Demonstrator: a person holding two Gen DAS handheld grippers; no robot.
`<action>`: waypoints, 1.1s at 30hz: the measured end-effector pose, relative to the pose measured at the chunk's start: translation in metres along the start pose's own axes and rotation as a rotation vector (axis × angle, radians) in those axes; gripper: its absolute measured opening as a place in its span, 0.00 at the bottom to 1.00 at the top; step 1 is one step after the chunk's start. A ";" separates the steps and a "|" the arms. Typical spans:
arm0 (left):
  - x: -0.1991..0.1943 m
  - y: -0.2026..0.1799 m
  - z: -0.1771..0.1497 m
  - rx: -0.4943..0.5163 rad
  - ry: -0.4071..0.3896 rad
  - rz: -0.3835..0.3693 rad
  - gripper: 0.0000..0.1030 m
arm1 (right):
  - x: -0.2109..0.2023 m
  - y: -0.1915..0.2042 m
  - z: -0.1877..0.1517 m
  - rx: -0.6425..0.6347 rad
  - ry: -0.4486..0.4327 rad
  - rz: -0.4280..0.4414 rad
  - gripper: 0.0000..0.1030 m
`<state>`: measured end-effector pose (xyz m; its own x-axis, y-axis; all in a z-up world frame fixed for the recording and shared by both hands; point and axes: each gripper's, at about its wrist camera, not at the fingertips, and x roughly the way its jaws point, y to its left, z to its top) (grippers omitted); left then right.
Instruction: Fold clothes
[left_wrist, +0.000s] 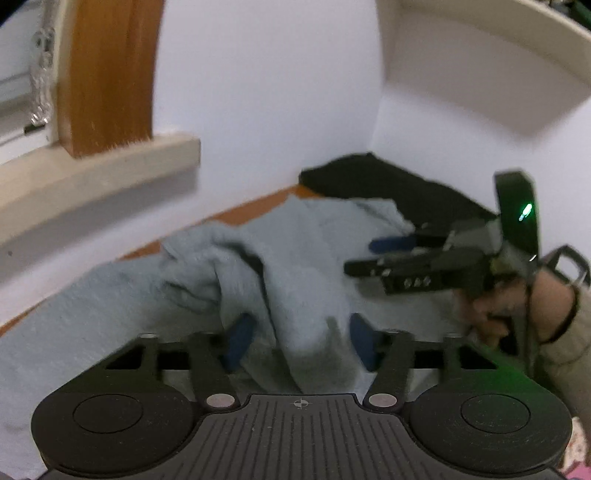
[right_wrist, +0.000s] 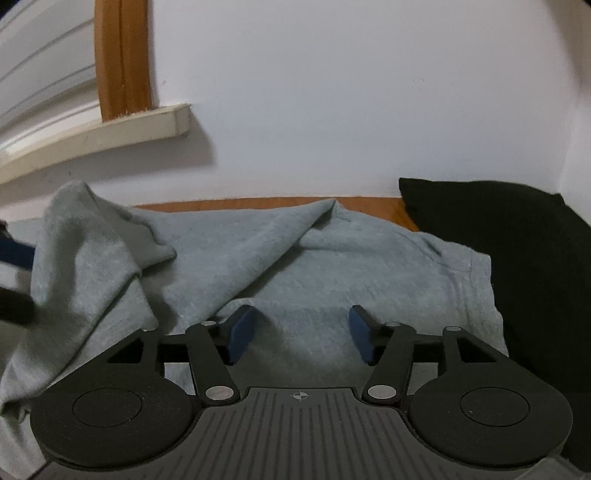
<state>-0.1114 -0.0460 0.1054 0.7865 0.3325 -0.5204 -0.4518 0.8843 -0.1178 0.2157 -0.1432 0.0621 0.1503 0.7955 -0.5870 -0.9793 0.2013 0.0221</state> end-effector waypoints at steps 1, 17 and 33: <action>0.004 -0.005 0.001 0.011 0.002 0.000 0.07 | 0.000 -0.001 0.000 0.005 0.000 0.004 0.56; -0.109 0.072 0.013 0.001 -0.092 0.202 0.16 | -0.001 -0.001 0.000 0.012 -0.003 0.012 0.57; -0.076 0.043 -0.026 0.041 -0.079 0.253 0.30 | -0.002 -0.002 0.002 0.004 -0.001 0.008 0.57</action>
<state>-0.2017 -0.0421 0.1182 0.6817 0.5683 -0.4608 -0.6225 0.7814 0.0427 0.2175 -0.1438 0.0643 0.1425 0.7977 -0.5859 -0.9799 0.1973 0.0303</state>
